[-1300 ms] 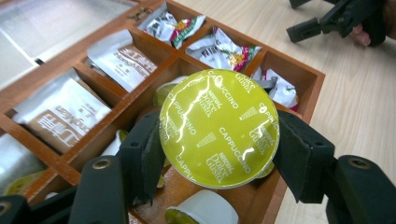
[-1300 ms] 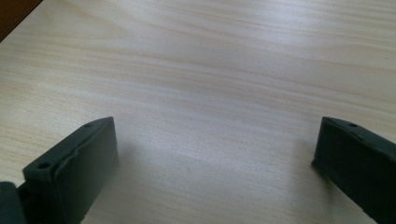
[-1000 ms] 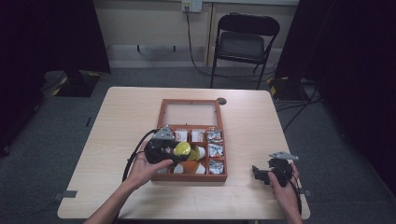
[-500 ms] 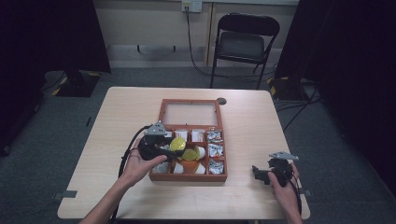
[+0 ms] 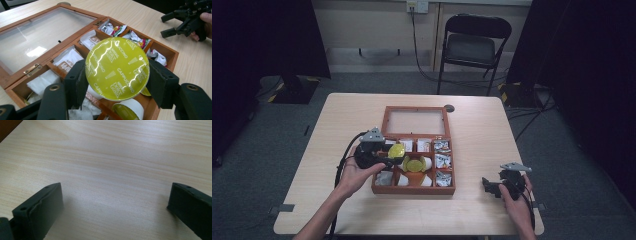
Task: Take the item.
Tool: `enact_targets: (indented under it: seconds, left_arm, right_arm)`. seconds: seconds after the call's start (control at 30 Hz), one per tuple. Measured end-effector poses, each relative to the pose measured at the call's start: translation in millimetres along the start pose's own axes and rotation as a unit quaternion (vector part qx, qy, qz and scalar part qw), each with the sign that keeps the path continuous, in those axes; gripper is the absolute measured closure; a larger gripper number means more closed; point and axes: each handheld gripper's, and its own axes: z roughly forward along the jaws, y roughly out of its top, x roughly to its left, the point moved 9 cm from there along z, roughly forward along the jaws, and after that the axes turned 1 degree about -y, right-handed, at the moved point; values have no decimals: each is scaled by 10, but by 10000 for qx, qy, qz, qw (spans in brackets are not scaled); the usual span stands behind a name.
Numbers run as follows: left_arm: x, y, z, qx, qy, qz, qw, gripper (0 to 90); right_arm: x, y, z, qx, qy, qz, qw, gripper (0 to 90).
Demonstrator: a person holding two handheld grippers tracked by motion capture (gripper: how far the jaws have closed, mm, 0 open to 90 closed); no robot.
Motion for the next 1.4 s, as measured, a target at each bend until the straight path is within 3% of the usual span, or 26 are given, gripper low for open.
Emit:
enact_targets:
  seconds: [1.1, 1.4]
  left_arm:
    - [361, -7, -367, -290, 392, -269, 9984, 381]
    - [522, -53, -454, -331, 735, -368, 9961, 381]
  right_arm:
    - [0, 1, 1, -1, 6, -6, 10000, 0]
    - [1, 3, 3, 2, 9, -6, 10000, 0]
